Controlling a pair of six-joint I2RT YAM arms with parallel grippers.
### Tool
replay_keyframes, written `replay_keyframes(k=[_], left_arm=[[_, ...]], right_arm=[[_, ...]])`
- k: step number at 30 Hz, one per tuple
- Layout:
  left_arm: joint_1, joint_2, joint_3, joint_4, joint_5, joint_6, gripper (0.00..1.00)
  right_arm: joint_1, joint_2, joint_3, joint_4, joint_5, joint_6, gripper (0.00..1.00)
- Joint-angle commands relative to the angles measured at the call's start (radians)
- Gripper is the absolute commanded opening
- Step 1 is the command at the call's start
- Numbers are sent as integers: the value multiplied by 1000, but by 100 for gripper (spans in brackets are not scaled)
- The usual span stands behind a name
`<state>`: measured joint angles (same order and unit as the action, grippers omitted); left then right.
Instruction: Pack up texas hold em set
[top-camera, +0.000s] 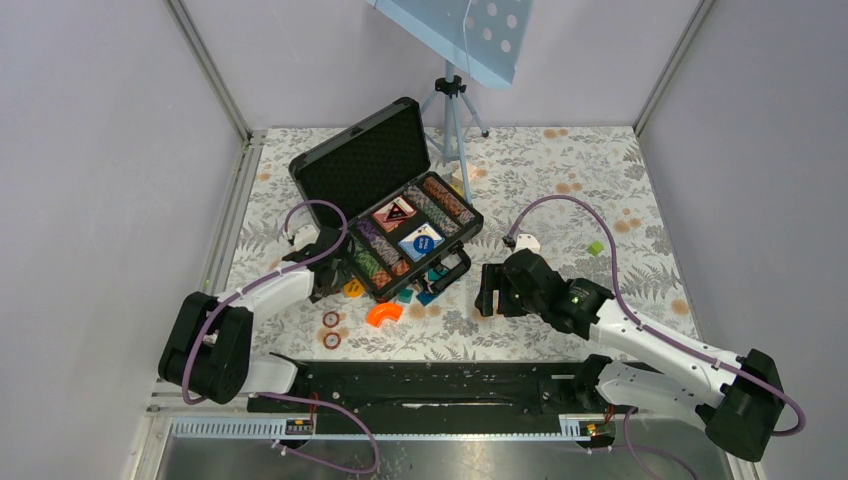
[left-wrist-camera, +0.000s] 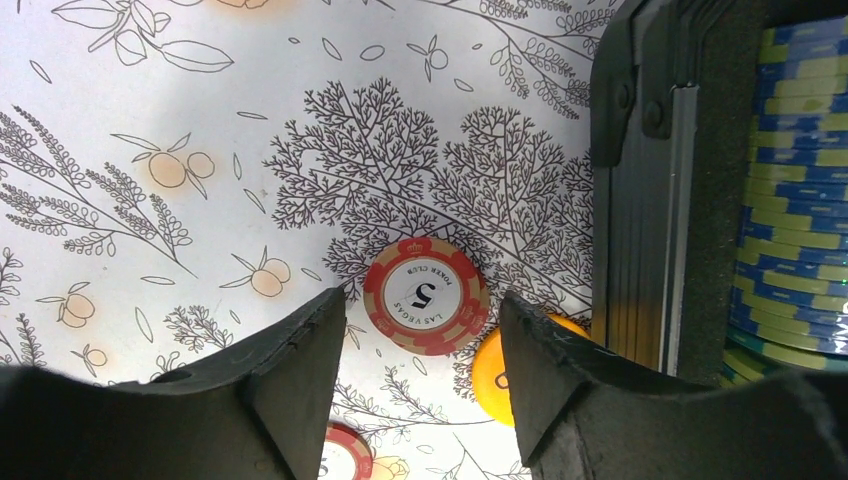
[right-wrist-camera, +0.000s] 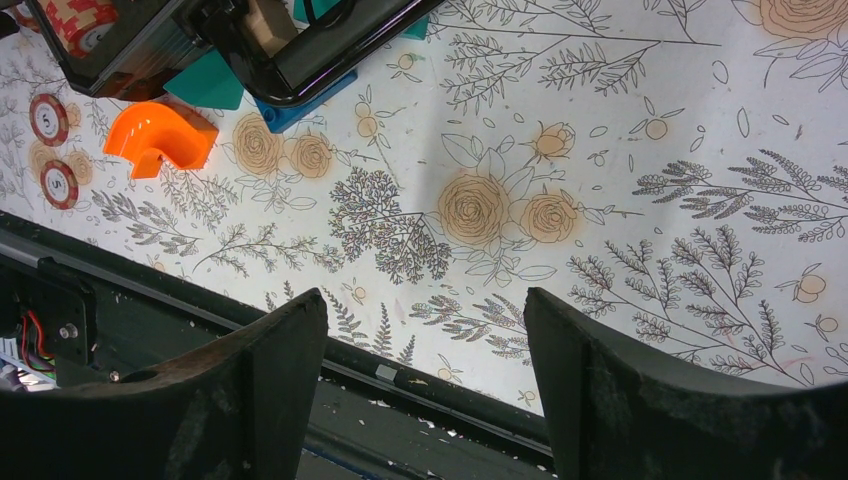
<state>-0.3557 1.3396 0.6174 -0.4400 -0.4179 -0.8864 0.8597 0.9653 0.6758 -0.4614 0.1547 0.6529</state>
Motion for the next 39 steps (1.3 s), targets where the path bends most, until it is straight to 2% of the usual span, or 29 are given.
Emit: replay_keyframes(k=[1, 18, 23, 39], left_arm=[[5, 1, -3, 16, 10, -11, 57], [-7, 21, 8, -10, 19, 1, 57], [-9, 13, -3, -9, 18, -6, 50], [-9, -15, -21, 5, 18, -11, 35]], right_arm=[[4, -16, -1, 9, 7, 4, 79], [4, -31, -10, 9, 12, 1, 80], [4, -33, -8, 8, 11, -3, 80], [4, -37, -13, 8, 14, -4, 80]])
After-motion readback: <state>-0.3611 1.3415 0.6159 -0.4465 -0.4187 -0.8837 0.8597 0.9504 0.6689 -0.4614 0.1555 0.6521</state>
